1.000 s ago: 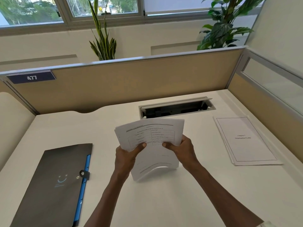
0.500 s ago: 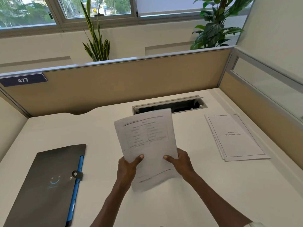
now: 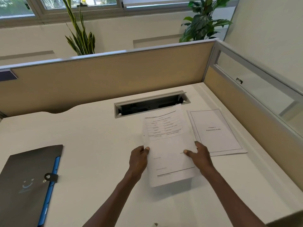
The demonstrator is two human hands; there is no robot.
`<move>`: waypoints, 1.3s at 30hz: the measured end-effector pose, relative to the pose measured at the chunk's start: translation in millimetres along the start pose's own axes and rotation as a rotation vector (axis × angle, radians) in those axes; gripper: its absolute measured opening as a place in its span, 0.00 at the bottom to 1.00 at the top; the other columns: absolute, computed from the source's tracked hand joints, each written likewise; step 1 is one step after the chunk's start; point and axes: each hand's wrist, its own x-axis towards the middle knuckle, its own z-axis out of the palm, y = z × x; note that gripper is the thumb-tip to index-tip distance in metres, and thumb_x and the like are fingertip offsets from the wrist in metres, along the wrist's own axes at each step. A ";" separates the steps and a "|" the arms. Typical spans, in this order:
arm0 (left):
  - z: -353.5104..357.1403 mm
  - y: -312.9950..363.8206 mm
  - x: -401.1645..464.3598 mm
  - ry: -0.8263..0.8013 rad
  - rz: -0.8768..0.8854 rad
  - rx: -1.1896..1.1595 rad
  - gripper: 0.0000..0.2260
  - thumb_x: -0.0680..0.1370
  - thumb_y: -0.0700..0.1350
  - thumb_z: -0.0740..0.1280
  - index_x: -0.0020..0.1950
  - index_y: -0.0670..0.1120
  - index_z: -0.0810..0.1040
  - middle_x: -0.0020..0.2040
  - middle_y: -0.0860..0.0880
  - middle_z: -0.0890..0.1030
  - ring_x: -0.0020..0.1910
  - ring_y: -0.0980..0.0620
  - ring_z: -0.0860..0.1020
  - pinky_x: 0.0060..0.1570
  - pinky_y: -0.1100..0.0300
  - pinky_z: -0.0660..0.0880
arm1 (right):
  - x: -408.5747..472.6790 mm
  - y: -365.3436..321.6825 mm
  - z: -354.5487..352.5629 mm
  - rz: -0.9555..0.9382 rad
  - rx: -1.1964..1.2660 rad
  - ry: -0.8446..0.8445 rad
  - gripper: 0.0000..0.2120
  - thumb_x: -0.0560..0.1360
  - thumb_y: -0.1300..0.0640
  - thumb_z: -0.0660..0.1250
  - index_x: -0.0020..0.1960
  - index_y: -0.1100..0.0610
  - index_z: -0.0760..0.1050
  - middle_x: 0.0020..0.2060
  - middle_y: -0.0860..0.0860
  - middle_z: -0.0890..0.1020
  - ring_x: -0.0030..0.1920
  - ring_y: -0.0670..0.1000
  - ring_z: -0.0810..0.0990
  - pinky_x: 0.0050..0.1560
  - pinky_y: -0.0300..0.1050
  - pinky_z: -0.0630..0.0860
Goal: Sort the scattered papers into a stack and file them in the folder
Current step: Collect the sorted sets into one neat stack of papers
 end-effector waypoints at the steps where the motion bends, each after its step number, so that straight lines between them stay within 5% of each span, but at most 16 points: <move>1: 11.0 4.7 2.2 -0.031 0.009 0.002 0.15 0.82 0.45 0.63 0.47 0.33 0.77 0.40 0.43 0.80 0.38 0.47 0.75 0.40 0.52 0.74 | 7.2 0.2 -12.6 0.005 -0.016 0.021 0.30 0.70 0.59 0.76 0.69 0.63 0.69 0.66 0.59 0.75 0.67 0.57 0.73 0.64 0.44 0.69; 6: 72.3 35.9 15.9 -0.163 0.048 -0.041 0.10 0.82 0.43 0.63 0.48 0.42 0.83 0.47 0.41 0.86 0.45 0.40 0.85 0.43 0.48 0.84 | 46.6 3.0 -73.9 -0.008 -0.074 0.101 0.16 0.68 0.60 0.77 0.53 0.57 0.77 0.49 0.55 0.83 0.48 0.56 0.81 0.47 0.43 0.75; 9: 112.2 52.9 25.8 -0.215 0.047 -0.065 0.10 0.83 0.42 0.63 0.48 0.45 0.84 0.48 0.43 0.87 0.45 0.42 0.86 0.37 0.56 0.83 | 74.3 11.1 -105.4 -0.023 -0.117 0.162 0.14 0.70 0.60 0.75 0.54 0.58 0.77 0.49 0.54 0.82 0.50 0.56 0.80 0.49 0.44 0.74; 14: 173.8 66.5 49.4 -0.246 0.039 -0.006 0.11 0.83 0.40 0.61 0.52 0.36 0.81 0.50 0.39 0.85 0.41 0.45 0.83 0.34 0.59 0.81 | 118.1 28.6 -144.5 -0.016 -0.170 0.219 0.12 0.72 0.60 0.72 0.55 0.58 0.77 0.50 0.55 0.83 0.49 0.57 0.81 0.47 0.45 0.73; 21: 228.4 69.1 82.5 -0.214 0.018 0.183 0.11 0.81 0.38 0.60 0.44 0.33 0.76 0.39 0.43 0.77 0.38 0.47 0.75 0.46 0.41 0.82 | 160.9 52.0 -161.5 0.035 -0.264 0.218 0.11 0.73 0.61 0.71 0.55 0.60 0.76 0.50 0.58 0.83 0.46 0.56 0.78 0.45 0.44 0.70; 25: 244.7 63.4 91.4 -0.169 0.060 0.334 0.05 0.78 0.38 0.63 0.42 0.43 0.73 0.40 0.50 0.77 0.41 0.50 0.73 0.36 0.66 0.71 | 174.0 65.2 -156.8 0.074 -0.400 0.213 0.18 0.73 0.60 0.71 0.60 0.63 0.75 0.55 0.62 0.80 0.57 0.61 0.77 0.51 0.45 0.70; 31: 261.4 56.3 96.3 -0.130 0.012 0.423 0.04 0.78 0.42 0.63 0.45 0.43 0.71 0.47 0.46 0.78 0.47 0.44 0.74 0.43 0.57 0.66 | 182.3 78.0 -148.2 0.214 -0.616 0.143 0.34 0.69 0.49 0.76 0.66 0.65 0.67 0.63 0.65 0.69 0.65 0.65 0.65 0.61 0.57 0.68; 35: 266.7 60.7 98.6 -0.141 -0.073 0.447 0.18 0.80 0.48 0.64 0.65 0.38 0.72 0.64 0.41 0.76 0.63 0.41 0.75 0.53 0.56 0.70 | 184.6 75.0 -140.9 0.250 -0.542 0.089 0.35 0.69 0.51 0.76 0.67 0.67 0.67 0.62 0.67 0.71 0.65 0.66 0.67 0.64 0.54 0.65; 39: 256.6 61.8 99.7 -0.106 -0.196 0.455 0.24 0.81 0.50 0.64 0.71 0.38 0.66 0.71 0.39 0.69 0.69 0.39 0.70 0.63 0.50 0.70 | 176.7 66.3 -126.0 0.238 -0.528 0.072 0.35 0.69 0.53 0.76 0.67 0.68 0.65 0.62 0.67 0.71 0.64 0.66 0.69 0.65 0.53 0.64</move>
